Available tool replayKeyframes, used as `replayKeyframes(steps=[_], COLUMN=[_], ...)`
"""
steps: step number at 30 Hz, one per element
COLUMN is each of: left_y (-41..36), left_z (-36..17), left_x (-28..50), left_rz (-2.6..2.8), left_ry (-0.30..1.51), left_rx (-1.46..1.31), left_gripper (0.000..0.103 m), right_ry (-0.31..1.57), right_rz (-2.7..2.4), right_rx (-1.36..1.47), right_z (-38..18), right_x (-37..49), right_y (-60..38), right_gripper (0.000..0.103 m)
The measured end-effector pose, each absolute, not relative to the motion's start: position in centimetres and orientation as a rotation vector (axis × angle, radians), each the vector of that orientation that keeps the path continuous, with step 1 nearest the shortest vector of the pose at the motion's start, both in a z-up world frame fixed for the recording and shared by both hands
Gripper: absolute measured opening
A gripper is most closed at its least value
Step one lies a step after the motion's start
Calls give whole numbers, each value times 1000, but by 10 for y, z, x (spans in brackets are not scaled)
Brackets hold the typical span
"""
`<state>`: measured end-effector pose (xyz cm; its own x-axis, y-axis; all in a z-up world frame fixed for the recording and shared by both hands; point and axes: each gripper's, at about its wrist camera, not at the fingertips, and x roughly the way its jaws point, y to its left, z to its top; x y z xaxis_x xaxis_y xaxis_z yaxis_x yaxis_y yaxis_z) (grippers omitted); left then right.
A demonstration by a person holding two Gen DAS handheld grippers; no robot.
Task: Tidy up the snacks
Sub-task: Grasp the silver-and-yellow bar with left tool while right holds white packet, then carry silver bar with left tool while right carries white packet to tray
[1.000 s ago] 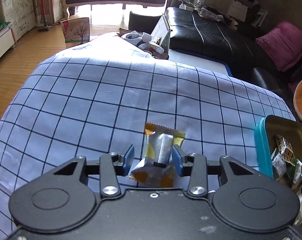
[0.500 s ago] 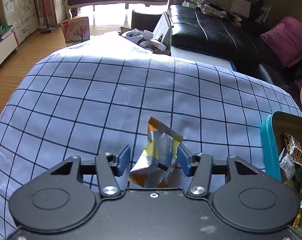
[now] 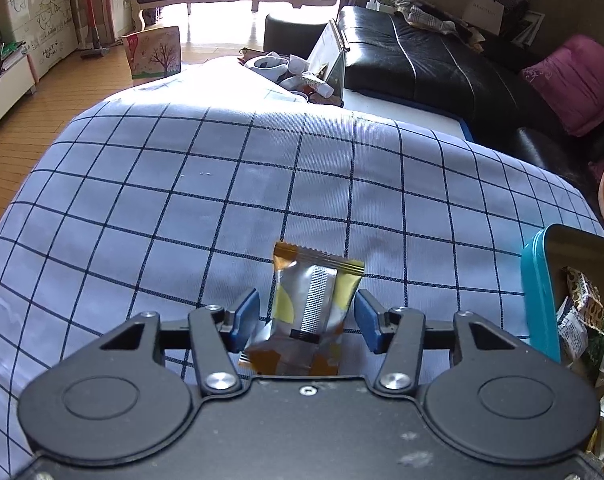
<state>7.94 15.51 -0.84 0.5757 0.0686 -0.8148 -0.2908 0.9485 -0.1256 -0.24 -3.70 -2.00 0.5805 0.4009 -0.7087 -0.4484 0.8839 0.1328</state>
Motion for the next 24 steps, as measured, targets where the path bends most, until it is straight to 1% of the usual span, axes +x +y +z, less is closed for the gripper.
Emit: replayKeyframes(steps=[8,9,11,15,24], left_y=[145,146,148,158,182], left_z=[-11,-11,-9,-7,14], left_x=[83,82,81,78,59], left_rz=[230,236,240,233,274], left_ry=[948,947,944,942,900], left_rx=[-200,-200,-204,-259,-375], left_gripper=[53,51,37,35,35], right_ry=[798,794,785,781,764], right_rz=[482,479,473,467,492], right_rx=[-69,-77,-91,-80,12], right_z=[-21,-20,-20,-18,-9], right_x=[-6,-7,-8,-9,-7], right_y=[-33,-32,-30,-31,-39], right_gripper=[34,34,31,28,28])
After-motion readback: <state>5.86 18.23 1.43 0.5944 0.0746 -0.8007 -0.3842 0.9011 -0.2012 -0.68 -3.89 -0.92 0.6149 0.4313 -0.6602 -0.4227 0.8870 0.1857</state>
